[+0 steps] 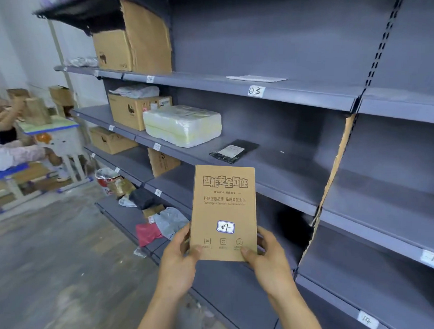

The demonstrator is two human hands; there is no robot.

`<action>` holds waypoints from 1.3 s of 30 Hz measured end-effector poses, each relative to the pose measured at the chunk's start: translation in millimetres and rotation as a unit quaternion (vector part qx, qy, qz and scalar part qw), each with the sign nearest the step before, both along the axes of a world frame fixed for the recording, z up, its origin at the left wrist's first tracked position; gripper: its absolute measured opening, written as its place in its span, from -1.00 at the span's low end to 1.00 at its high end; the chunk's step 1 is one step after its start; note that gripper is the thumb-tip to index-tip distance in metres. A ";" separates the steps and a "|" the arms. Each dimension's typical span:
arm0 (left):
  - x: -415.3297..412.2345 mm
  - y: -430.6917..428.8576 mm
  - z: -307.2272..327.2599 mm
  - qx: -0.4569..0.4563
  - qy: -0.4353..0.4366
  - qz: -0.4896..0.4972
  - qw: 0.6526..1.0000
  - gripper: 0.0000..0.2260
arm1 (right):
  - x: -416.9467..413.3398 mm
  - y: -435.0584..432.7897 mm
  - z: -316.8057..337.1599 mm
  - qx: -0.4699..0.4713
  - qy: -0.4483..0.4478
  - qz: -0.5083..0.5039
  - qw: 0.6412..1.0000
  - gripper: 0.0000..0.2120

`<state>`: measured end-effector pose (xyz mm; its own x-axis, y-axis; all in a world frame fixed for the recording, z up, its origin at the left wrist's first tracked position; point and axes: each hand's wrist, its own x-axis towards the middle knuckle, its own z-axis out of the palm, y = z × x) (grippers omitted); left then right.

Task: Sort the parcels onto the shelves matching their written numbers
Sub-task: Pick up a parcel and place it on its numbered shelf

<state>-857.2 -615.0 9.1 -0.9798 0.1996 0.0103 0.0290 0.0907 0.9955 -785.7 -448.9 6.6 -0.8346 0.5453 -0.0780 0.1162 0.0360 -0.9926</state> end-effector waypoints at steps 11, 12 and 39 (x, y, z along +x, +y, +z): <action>-86.3 -15.2 0.1 0.005 0.012 0.065 0.998 -0.47 | -108.5 -9.6 6.6 -0.032 0.007 0.068 0.997 -0.53; -94.4 -18.8 -0.1 0.008 0.010 0.066 0.998 -0.48 | -117.2 -12.5 6.8 -0.031 0.008 0.070 0.997 -0.54; -408.7 -231.3 -5.3 0.039 0.010 0.100 0.994 -0.58 | -436.8 -219.5 7.9 0.015 -0.002 0.103 0.995 -0.53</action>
<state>-1266.0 -846.2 3.8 -0.9993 -0.0014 0.0372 0.0371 0.0183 0.9991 -1222.5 -668.4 14.4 -0.9289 0.3641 -0.0682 0.1080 0.0900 -0.9901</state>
